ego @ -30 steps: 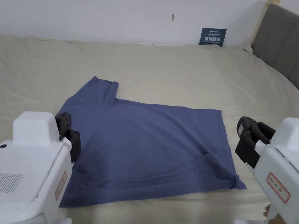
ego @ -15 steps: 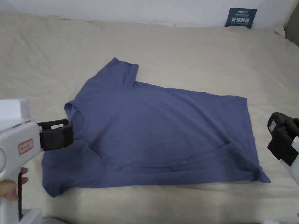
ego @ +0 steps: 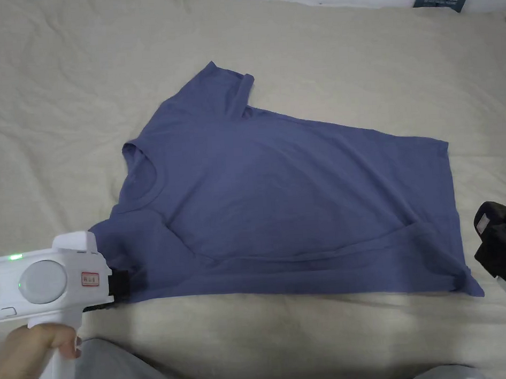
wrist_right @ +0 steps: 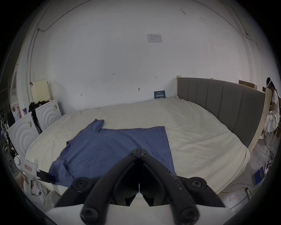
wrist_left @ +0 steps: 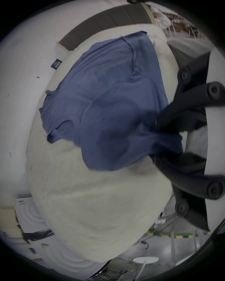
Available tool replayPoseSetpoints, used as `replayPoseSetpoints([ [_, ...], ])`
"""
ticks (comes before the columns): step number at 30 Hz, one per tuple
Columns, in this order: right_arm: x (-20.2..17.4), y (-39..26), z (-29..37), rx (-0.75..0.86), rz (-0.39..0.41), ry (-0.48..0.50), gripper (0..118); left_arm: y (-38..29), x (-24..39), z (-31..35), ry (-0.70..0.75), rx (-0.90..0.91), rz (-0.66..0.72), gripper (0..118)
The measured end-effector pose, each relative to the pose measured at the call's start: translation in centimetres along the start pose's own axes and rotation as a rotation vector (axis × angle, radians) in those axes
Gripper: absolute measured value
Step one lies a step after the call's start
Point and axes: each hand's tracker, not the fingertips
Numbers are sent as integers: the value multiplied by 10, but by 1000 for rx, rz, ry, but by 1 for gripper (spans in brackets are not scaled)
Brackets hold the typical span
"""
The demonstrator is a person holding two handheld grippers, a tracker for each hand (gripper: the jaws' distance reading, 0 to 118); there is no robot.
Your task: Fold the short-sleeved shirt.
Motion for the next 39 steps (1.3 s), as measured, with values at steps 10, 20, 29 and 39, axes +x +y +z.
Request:
replayPoseSetpoints([
  [10, 45, -5, -32, -324, -102, -30, 38, 0, 16, 66, -17, 264, -52, 7],
  [20, 83, -46, -124, -591, -82, -176, 115, 6, 31, 76, -14, 292, -85, 7],
  [29, 86, -57, -138, -642, -165, -133, 9, 12, 33, 78, 6, 268, -67, 7],
  [39, 112, 20, -141, -578, -321, -39, 9, 121, 65, 106, -36, 432, -108, 7],
])
